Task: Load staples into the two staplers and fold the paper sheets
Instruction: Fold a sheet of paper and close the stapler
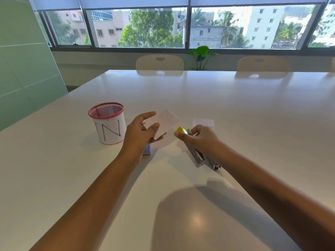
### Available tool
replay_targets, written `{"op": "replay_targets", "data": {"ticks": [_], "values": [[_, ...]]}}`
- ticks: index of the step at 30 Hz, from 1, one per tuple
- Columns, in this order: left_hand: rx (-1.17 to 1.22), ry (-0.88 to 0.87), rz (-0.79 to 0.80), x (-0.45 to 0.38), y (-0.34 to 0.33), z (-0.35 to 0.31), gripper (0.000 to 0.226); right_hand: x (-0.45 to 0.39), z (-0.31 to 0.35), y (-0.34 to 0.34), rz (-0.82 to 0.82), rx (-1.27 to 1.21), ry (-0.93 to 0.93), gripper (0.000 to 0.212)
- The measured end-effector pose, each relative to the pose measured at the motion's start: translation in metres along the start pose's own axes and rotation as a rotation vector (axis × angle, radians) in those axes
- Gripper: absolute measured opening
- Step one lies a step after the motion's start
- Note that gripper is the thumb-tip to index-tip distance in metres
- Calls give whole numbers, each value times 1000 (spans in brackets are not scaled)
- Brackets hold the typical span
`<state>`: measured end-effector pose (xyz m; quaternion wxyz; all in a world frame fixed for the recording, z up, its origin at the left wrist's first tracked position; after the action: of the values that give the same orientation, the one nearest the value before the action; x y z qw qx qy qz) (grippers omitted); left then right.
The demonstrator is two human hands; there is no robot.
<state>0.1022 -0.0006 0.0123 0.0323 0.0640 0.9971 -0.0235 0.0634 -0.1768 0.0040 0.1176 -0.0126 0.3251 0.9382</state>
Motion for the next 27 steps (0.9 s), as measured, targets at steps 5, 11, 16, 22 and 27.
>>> {"op": "replay_targets", "data": {"ticks": [5,11,16,22,27], "values": [[-49,-8,-14,-1,-1,1,32,20,16,-12,5,278,150,48],[-48,7,5,1,-3,1,28,17,17,-25,39,381,177,53],[-13,8,68,4,-7,0,23,15,18,-14,-16,441,244,55],[290,206,246,6,-14,8,20,12,36,11,-86,195,586,53],[305,295,315,7,-18,13,23,5,31,17,-105,19,561,12]]}}
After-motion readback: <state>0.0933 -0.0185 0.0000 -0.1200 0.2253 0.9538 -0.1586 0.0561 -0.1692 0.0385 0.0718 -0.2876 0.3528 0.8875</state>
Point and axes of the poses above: each hand's wrist, its own x-axis away from the middle knuckle, its own y-axis out of the back of the hand, z = x × y, the point moved 6 cm from there along -x, towards the middle knuckle, and after that the axes turned 6 degrees about y, right-handed, at the moved point
